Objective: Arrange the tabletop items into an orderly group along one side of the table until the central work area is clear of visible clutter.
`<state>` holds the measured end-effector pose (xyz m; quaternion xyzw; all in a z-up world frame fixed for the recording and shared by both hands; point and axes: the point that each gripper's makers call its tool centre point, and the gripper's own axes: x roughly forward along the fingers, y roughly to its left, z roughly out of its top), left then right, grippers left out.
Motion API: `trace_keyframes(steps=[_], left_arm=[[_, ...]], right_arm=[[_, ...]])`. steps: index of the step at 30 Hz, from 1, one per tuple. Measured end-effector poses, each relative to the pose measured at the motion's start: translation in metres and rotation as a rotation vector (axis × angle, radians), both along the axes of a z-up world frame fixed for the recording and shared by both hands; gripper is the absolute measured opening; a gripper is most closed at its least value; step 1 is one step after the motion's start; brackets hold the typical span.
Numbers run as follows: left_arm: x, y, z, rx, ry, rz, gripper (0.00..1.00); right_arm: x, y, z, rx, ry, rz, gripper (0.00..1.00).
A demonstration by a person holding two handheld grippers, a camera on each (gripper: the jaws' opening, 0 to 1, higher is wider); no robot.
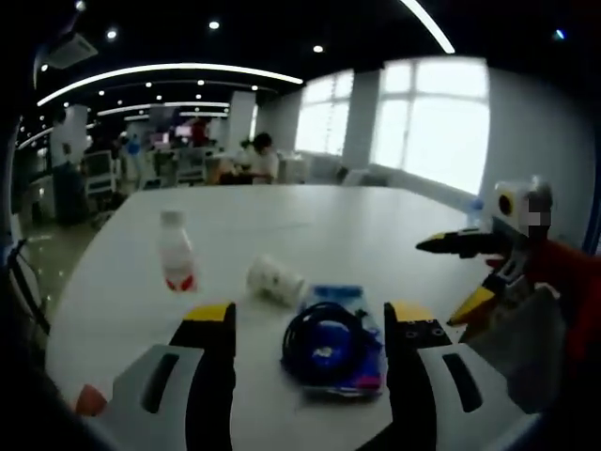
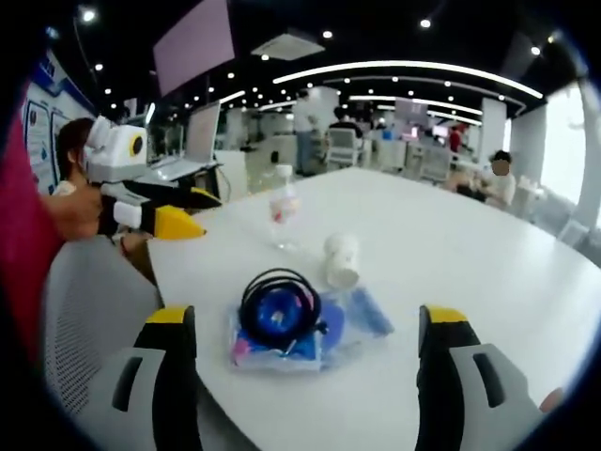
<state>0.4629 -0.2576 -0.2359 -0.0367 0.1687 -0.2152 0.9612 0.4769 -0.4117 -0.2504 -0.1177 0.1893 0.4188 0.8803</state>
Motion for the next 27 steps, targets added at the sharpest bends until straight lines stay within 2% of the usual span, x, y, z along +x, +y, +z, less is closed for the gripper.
trace_keyframes(steps=[5,12,22,27], left_arm=[[-0.002,0.001,-0.001,-0.007,0.010,0.000,0.61],[-0.001,0.006,-0.002,-0.013,0.014,-0.005,0.60],[-0.003,0.009,-0.001,-0.019,0.020,-0.040,0.58],[-0.005,0.019,0.000,-0.023,0.020,-0.043,0.58]], right_arm=[[0.021,0.001,0.010,0.009,-0.015,0.004,0.97],[0.047,0.007,0.012,-0.006,-0.014,0.027,0.97],[0.077,0.022,0.003,-0.012,0.019,0.041,0.97],[0.090,0.035,-0.006,-0.015,0.043,0.052,0.96]])
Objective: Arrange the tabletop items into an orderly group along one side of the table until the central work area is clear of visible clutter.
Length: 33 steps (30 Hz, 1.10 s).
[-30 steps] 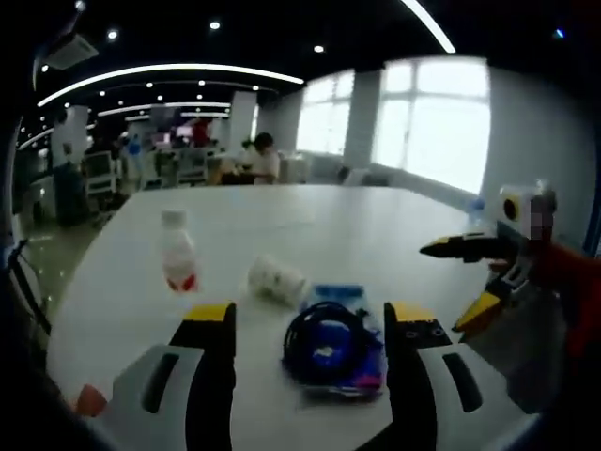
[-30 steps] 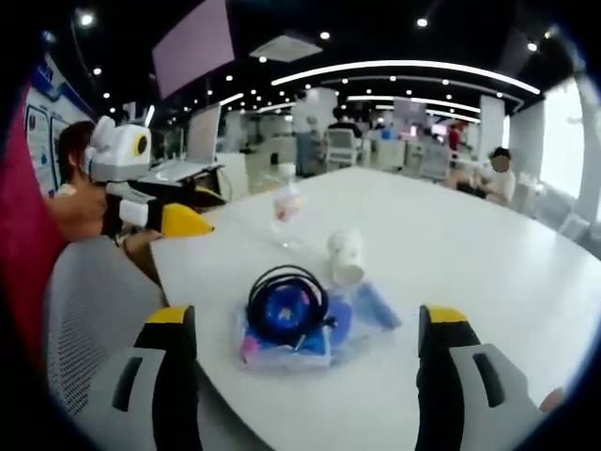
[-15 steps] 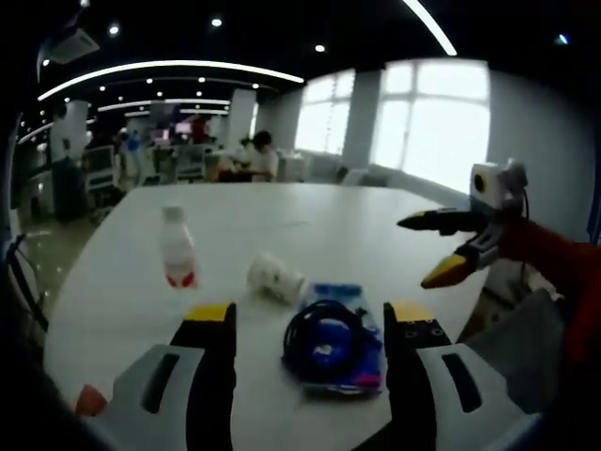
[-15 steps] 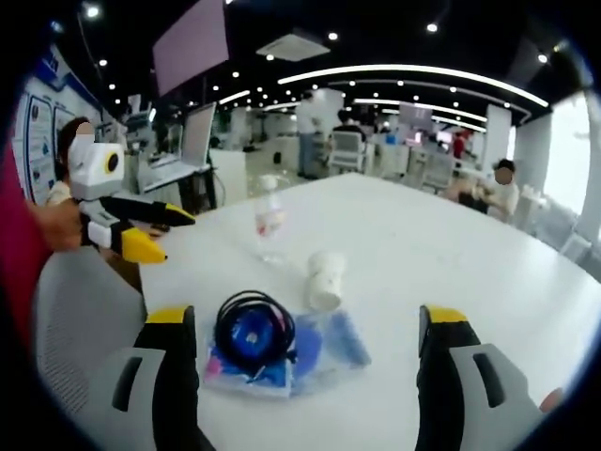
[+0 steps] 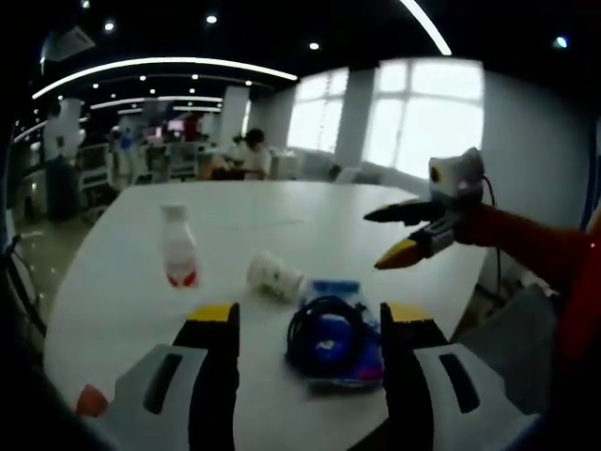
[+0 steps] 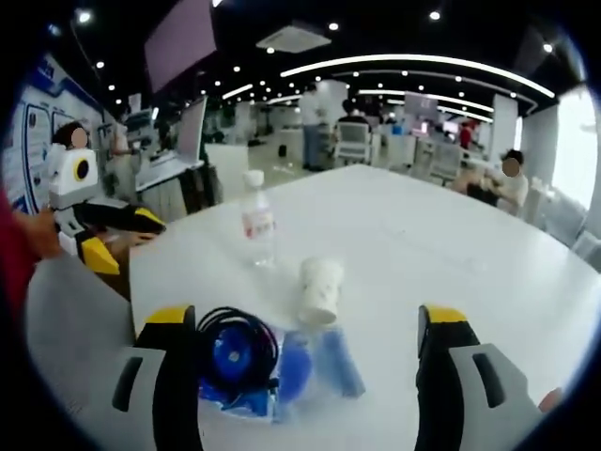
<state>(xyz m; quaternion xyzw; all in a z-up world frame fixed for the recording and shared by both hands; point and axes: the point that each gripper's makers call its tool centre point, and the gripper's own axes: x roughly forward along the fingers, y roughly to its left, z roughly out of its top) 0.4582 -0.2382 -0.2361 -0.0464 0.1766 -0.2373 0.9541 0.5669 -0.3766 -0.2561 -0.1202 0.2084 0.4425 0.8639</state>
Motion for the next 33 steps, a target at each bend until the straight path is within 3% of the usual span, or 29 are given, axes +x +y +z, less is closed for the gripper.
trace_keyframes(steps=[12,21,33], left_arm=[[-0.011,0.012,-0.002,-0.005,0.014,-0.052,0.57],[-0.013,0.019,-0.001,-0.033,0.014,-0.048,0.56],[-0.010,0.021,-0.002,-0.051,0.017,-0.036,0.55]], right_arm=[[0.039,0.040,-0.026,-0.029,0.074,0.035,0.94],[0.067,0.062,-0.053,-0.066,0.136,0.037,0.92],[0.086,0.088,-0.084,-0.149,0.206,0.063,0.83]])
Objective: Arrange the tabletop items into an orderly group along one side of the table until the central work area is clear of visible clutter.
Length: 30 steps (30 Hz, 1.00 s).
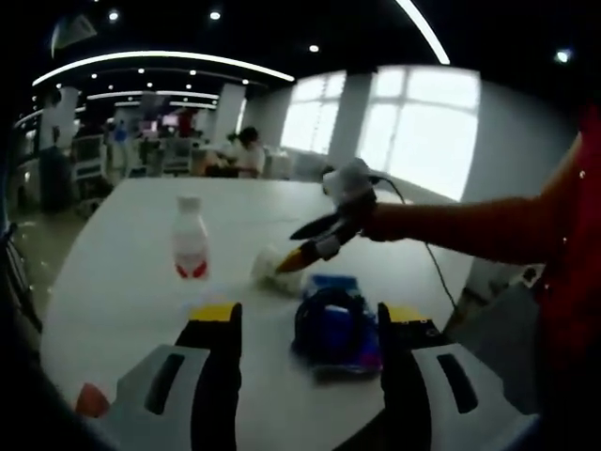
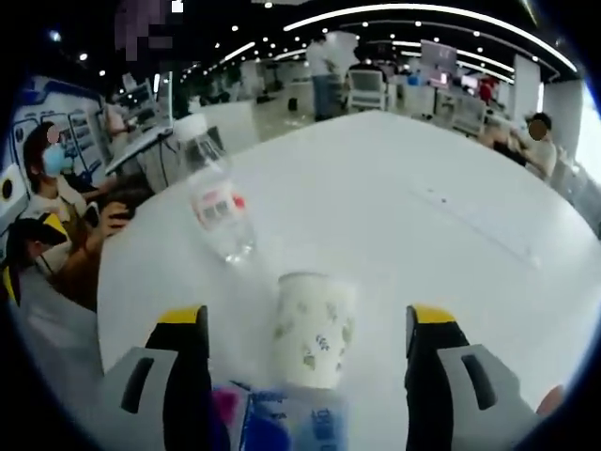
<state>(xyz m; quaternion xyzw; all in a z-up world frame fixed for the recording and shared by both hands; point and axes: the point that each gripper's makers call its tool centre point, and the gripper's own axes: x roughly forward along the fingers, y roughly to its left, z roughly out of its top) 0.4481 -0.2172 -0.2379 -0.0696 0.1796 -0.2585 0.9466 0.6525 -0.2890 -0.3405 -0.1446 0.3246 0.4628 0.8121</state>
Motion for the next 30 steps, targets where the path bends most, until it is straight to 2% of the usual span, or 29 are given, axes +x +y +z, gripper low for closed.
trace_keyframes(steps=[10,20,24,30], left_arm=[[0.000,-0.002,0.000,0.000,0.000,-0.008,0.54],[0.000,0.001,-0.001,0.000,0.002,0.005,0.53],[0.000,0.001,-0.001,0.000,0.003,0.009,0.52],[0.001,0.002,-0.003,0.000,0.004,0.015,0.52]], right_arm=[[0.008,0.007,-0.019,-0.038,0.080,-0.011,0.72],[0.016,0.015,-0.026,-0.051,0.141,-0.038,0.64],[0.015,0.014,-0.030,-0.068,0.186,-0.045,0.55],[0.015,0.014,-0.034,-0.085,0.212,-0.040,0.49]])
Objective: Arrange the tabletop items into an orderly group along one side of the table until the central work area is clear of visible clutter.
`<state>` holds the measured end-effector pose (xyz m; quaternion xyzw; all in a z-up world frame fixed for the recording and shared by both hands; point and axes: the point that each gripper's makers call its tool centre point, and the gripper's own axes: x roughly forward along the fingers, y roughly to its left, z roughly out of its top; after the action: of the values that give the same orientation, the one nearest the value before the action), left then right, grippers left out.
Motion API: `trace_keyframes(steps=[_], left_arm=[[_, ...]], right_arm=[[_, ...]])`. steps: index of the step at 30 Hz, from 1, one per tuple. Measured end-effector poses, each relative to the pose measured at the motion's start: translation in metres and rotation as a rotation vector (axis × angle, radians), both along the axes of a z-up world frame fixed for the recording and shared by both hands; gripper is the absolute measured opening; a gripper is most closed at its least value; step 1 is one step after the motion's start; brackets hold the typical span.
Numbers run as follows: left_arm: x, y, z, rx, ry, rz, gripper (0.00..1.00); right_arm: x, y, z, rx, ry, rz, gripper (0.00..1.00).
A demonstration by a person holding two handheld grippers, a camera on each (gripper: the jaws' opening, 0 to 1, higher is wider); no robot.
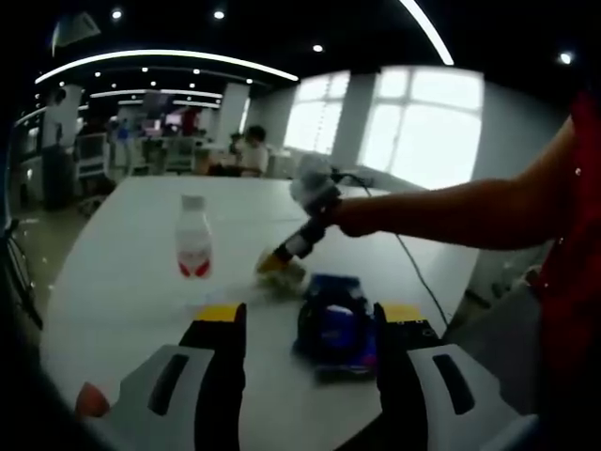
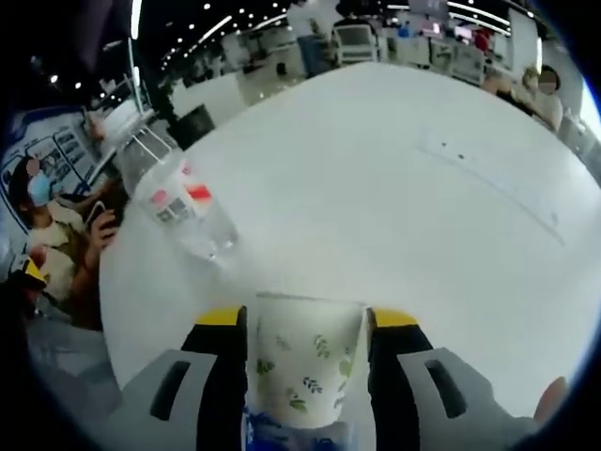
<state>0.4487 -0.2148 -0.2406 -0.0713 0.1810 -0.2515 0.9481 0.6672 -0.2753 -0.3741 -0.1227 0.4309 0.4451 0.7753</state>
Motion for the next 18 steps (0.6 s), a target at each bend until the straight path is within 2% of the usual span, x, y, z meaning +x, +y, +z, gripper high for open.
trace_keyframes(steps=[4,7,10,14,18], left_arm=[[0.000,0.000,0.000,0.000,-0.001,0.001,0.52],[0.001,0.001,0.000,0.000,0.000,0.002,0.52],[0.001,0.001,0.000,0.000,0.000,0.003,0.52],[0.001,0.001,0.001,-0.001,-0.004,0.004,0.52],[0.002,0.001,0.001,0.000,-0.003,0.007,0.54]], right_arm=[[-0.001,-0.002,-0.002,-0.005,0.023,-0.005,0.44],[-0.002,-0.002,-0.002,0.006,0.042,-0.015,0.44],[-0.002,-0.003,0.003,0.016,0.033,-0.015,0.43],[-0.001,0.002,0.017,0.069,-0.003,-0.010,0.42],[0.002,0.012,0.032,0.165,-0.039,-0.008,0.42]])
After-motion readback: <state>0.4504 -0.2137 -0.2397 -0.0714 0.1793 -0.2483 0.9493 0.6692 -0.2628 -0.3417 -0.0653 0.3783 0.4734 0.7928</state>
